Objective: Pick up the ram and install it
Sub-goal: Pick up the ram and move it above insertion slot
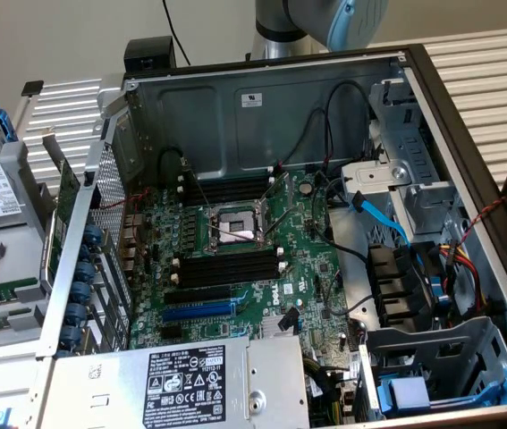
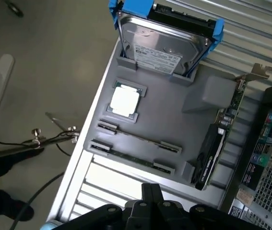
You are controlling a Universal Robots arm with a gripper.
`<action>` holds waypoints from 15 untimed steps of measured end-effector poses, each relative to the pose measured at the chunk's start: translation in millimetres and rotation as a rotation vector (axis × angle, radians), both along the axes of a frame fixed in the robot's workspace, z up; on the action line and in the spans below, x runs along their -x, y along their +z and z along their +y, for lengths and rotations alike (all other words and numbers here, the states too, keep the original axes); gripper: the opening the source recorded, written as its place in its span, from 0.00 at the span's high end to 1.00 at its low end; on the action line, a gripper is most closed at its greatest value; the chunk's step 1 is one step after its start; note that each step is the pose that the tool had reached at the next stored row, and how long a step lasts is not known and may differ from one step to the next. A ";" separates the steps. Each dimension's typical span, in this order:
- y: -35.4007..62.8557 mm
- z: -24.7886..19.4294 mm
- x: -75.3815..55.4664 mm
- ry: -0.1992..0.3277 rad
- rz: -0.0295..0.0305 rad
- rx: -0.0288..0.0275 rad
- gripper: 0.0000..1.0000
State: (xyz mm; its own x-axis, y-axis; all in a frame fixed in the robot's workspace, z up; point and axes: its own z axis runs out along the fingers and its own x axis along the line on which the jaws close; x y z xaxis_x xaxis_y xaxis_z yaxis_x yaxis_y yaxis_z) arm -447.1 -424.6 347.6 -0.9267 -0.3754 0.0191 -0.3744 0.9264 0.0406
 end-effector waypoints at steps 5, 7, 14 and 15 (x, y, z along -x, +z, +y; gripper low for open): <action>-0.4 0.0 0.0 0.092 0.0001 0.0000 0.89; -0.6 0.0 0.0 0.128 0.0000 0.0000 0.89; -1.0 0.0 0.0 0.255 0.0001 0.0001 0.89; -1.1 0.0 0.0 0.273 0.0001 0.0001 0.89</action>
State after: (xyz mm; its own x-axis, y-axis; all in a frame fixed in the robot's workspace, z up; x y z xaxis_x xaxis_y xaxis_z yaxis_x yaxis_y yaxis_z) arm -447.1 -424.7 346.5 -0.7912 -0.6113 0.0193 -0.6103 0.7912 0.0405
